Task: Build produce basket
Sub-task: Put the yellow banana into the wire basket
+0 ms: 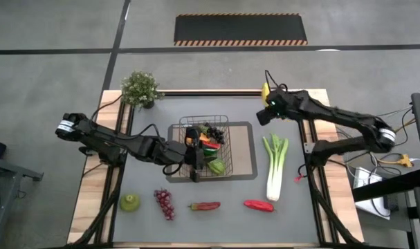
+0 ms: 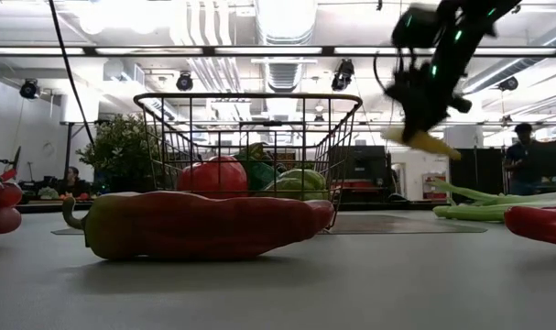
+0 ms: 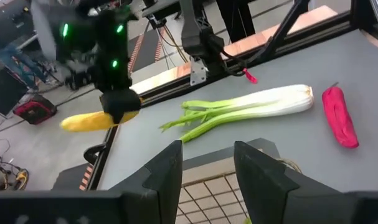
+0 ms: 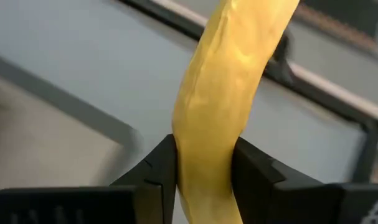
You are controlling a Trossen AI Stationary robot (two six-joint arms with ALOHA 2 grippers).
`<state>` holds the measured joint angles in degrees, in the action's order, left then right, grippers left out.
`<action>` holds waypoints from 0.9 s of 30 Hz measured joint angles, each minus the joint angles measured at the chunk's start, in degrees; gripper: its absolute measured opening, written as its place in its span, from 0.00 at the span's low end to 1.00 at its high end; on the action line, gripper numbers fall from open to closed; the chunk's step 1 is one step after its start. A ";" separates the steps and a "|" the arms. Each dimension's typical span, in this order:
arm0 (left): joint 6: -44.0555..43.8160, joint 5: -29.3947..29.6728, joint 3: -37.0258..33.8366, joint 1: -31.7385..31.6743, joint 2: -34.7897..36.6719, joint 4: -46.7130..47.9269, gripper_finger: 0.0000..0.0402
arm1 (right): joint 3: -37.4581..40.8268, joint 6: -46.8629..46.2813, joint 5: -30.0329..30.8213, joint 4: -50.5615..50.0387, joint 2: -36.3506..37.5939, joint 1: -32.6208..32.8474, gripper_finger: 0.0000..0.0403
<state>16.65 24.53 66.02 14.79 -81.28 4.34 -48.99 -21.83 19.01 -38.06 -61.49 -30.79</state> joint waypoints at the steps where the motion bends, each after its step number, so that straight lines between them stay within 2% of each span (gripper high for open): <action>1: -0.01 0.00 0.00 -0.04 0.00 -0.34 0.32 | 0.26 0.79 0.01 1.71 1.85 1.88 0.26; 10: -0.29 -0.24 -0.44 -0.04 -0.02 -7.46 0.32 | 7.99 10.03 -0.06 23.38 13.98 18.70 0.27; 17: -1.36 -0.57 -8.05 -0.04 -0.07 -22.87 0.32 | 18.44 20.37 -0.51 46.02 16.04 28.75 0.27; 20: -1.34 -0.59 -11.32 -0.04 -0.07 -28.53 0.32 | 21.59 22.80 -4.22 54.84 15.50 31.21 0.27; 24: -1.31 0.05 -13.46 -0.07 0.64 -29.02 0.32 | 21.60 15.18 -9.30 57.13 14.62 31.85 0.27; 27: -1.05 0.28 -13.37 0.07 2.29 -28.71 0.32 | 19.65 7.98 -16.38 54.49 13.61 31.81 0.27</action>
<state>15.60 24.82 52.65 14.85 -78.99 -24.37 -29.33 -13.85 2.63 16.42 -47.88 1.02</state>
